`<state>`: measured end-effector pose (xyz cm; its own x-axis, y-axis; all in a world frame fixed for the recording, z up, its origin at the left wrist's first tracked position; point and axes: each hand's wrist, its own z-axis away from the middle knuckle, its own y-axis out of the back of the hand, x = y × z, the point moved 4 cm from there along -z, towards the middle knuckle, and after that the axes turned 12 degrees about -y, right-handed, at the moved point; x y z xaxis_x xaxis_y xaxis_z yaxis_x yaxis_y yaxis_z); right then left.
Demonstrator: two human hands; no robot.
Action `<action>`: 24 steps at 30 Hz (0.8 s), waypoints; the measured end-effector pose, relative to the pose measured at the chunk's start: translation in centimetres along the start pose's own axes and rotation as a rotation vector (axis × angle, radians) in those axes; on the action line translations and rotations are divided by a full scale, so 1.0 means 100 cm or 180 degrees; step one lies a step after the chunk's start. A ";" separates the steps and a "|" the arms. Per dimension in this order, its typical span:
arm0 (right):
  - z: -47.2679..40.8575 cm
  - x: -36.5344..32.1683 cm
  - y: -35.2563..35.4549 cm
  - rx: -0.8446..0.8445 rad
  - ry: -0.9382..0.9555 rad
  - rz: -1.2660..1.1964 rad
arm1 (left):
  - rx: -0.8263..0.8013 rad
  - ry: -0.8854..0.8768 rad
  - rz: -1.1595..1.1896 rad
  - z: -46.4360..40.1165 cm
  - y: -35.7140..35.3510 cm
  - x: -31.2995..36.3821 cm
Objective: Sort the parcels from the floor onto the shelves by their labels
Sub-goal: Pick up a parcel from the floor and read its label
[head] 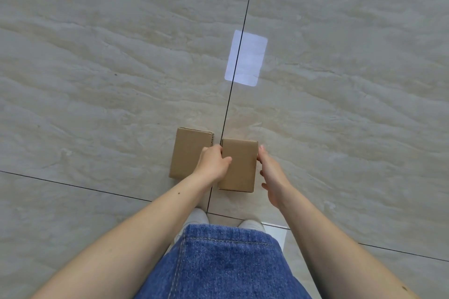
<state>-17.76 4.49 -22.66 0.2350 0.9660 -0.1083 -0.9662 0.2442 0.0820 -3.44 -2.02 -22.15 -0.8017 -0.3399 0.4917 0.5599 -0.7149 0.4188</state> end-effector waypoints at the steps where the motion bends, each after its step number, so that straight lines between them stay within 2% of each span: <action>1: -0.001 0.000 0.001 -0.0012 -0.0043 -0.0076 | -0.0007 -0.0041 -0.0016 -0.001 0.000 0.003; 7: 0.012 -0.008 0.004 0.0157 -0.0015 -0.0363 | 0.0059 -0.0170 0.0243 0.003 0.005 0.022; 12: 0.050 -0.023 0.013 0.0553 0.0315 -0.0434 | 0.0463 -0.0149 0.0644 0.029 0.027 0.043; 24: 0.232 -0.058 0.028 0.0509 0.0610 -0.0671 | 0.0656 -0.0037 0.1150 0.160 0.100 0.142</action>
<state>-19.40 1.52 1.17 0.3892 0.8628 -0.3227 -0.8661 0.4621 0.1909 -5.91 -4.24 1.22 -0.5443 -0.5387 0.6430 0.8358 -0.4133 0.3613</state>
